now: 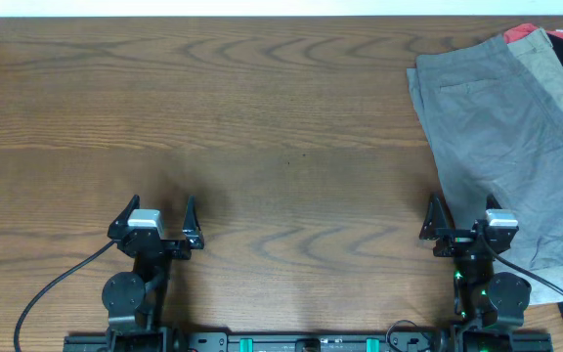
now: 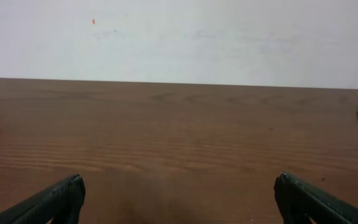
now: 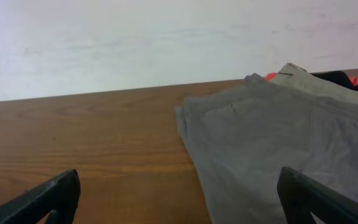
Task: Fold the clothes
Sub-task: 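Move the right gripper toward the grey pants on the right stack, then grasp the top grey pants with the right gripper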
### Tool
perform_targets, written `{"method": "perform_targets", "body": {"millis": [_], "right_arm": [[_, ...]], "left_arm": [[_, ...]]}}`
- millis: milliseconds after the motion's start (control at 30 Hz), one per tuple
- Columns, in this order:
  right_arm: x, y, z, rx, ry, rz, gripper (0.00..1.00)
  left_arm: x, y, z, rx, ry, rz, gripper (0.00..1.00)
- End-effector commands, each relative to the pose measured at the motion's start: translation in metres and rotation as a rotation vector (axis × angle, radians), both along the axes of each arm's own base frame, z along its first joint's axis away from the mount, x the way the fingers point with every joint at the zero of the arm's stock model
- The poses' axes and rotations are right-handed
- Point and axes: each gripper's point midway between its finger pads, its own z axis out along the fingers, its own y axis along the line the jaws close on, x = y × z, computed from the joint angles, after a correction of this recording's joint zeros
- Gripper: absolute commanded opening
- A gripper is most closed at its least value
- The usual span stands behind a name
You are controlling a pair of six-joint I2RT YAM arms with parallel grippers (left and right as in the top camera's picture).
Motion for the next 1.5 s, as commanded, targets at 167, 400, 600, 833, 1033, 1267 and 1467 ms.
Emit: {"method": "perform_targets", "body": {"millis": [167, 400, 600, 833, 1033, 1267, 1467], "right_arm": [[-0.001, 0.014, 0.001, 0.102, -0.001, 0.080, 0.99], [-0.023, 0.085, 0.006, 0.674, 0.156, 0.463, 0.99], [-0.026, 0.090, 0.007, 0.833, 0.211, 0.478, 0.99], [-0.038, 0.091, 0.084, 0.695, -0.115, 0.618, 0.99], [-0.036, 0.069, 0.142, 0.543, -0.279, 0.483, 0.99], [0.021, 0.033, 0.185, 0.160, -0.162, 0.215, 0.99], [0.117, -0.009, 0.163, 0.147, 0.201, -0.005, 0.99]], "left_arm": [[-0.001, -0.003, -0.015, 0.003, 0.043, -0.016, 0.98], [-0.001, -0.003, -0.015, 0.003, 0.043, -0.016, 0.98], [-0.001, -0.003, -0.015, 0.003, 0.043, -0.016, 0.98], [-0.001, -0.003, -0.015, 0.003, 0.043, -0.016, 0.98], [-0.001, -0.003, -0.015, 0.003, 0.043, -0.016, 0.98], [-0.001, -0.003, -0.015, 0.003, 0.043, -0.016, 0.98], [-0.001, -0.003, -0.015, 0.003, 0.043, -0.016, 0.98]]}}
